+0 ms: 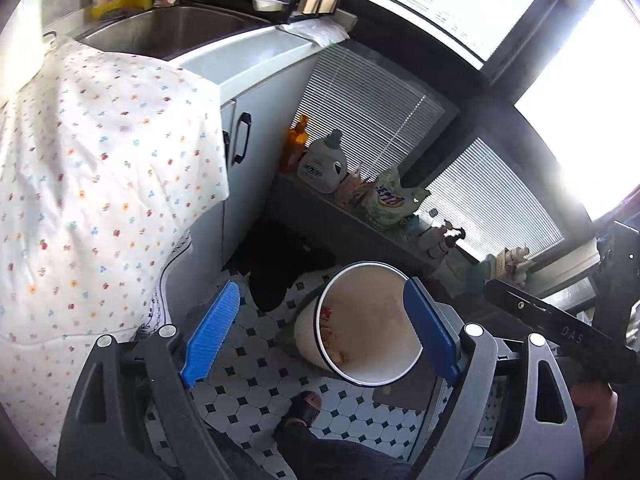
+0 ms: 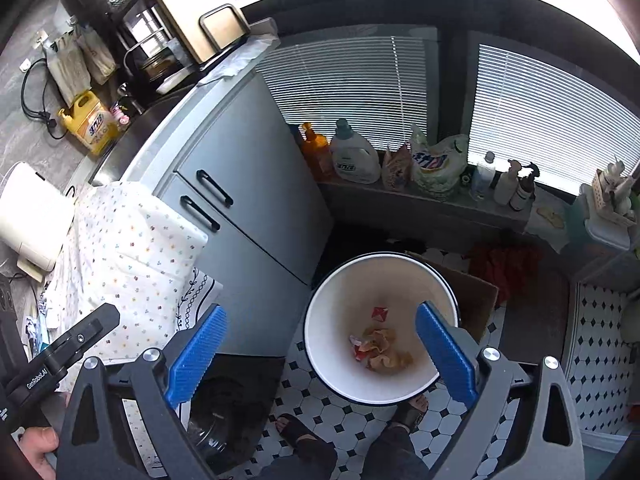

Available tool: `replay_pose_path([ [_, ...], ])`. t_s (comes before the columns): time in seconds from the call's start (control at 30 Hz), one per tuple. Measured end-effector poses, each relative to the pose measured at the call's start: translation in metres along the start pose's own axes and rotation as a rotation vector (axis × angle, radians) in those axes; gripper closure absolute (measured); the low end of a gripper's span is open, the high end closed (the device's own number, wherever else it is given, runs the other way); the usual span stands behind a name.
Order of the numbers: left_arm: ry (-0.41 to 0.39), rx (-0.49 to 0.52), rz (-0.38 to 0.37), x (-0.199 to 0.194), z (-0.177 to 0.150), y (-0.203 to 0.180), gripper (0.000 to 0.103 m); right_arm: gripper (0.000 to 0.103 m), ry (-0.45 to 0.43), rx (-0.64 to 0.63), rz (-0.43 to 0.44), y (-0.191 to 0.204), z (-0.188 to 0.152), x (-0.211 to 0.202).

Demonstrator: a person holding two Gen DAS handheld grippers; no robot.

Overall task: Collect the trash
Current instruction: 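Open the left tool over the bin to drop the brown paper bag, then move both tools back over the counter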

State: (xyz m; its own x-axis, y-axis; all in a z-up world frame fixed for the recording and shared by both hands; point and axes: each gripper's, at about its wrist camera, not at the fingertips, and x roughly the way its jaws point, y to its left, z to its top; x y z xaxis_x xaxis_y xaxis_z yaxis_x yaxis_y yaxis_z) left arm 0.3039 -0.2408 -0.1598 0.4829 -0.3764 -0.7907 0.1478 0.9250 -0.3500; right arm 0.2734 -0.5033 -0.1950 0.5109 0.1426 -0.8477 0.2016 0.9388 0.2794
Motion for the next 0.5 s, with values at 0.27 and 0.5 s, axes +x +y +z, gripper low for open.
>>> replay_pose_path([
  [0.27, -0.105, -0.115, 0.124, -0.060, -0.006, 0.078, 0.006, 0.008, 0.015, -0.122, 0.080, 0.089, -0.002, 0.011],
  [0.5, -0.177, -0.219, 0.201, -0.106, -0.015, 0.147, 0.006, 0.008, 0.029, -0.231, 0.140, 0.162, -0.012, 0.019],
])
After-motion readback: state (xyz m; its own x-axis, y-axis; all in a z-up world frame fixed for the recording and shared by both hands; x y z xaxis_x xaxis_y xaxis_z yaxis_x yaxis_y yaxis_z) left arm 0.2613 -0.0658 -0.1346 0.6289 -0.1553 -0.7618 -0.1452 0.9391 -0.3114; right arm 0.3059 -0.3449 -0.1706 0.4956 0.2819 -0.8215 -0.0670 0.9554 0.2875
